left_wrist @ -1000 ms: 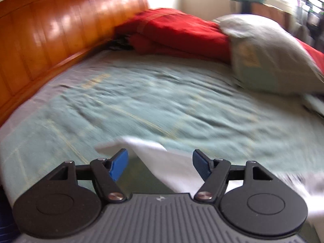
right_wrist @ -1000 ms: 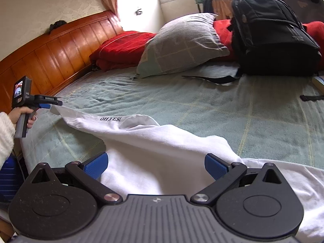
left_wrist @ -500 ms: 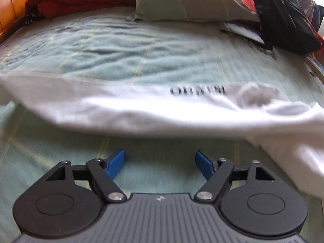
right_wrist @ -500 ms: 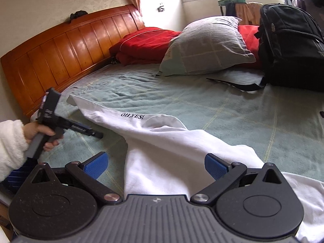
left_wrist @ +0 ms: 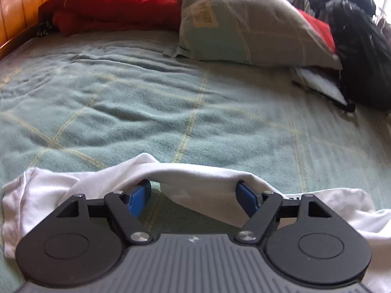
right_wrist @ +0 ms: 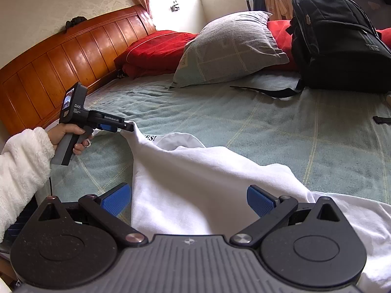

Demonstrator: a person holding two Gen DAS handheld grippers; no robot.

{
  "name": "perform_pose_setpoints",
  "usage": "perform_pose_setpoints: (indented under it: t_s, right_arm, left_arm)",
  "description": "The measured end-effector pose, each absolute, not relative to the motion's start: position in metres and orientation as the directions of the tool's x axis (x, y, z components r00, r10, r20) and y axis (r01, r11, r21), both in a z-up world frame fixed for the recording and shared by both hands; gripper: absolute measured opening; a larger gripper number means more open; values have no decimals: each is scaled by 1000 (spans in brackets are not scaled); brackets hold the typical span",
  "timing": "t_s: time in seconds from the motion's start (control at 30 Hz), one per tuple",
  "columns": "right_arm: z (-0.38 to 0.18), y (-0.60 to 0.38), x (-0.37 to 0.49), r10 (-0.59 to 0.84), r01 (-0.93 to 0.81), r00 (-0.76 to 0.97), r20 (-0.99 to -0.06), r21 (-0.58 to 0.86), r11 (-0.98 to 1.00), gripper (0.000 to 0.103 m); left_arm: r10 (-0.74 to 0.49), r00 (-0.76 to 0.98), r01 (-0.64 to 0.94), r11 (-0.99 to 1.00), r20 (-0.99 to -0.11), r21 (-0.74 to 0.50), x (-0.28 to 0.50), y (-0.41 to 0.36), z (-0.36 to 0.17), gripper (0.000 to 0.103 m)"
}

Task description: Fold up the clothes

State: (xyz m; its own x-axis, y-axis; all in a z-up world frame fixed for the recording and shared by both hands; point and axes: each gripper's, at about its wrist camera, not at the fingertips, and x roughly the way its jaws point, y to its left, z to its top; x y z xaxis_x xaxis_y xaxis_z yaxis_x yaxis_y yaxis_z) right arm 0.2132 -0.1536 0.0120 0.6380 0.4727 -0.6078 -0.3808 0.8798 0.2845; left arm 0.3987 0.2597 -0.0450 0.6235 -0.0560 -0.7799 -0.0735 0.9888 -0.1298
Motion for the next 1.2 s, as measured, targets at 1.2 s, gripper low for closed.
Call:
perform_pose_setpoints:
  t_s: [1.2]
  right_arm:
    - [5, -147, 229, 447, -349, 633, -632, 281, 894, 103]
  left_arm:
    - [144, 797, -255, 961, -587, -110, 374, 378, -8, 81]
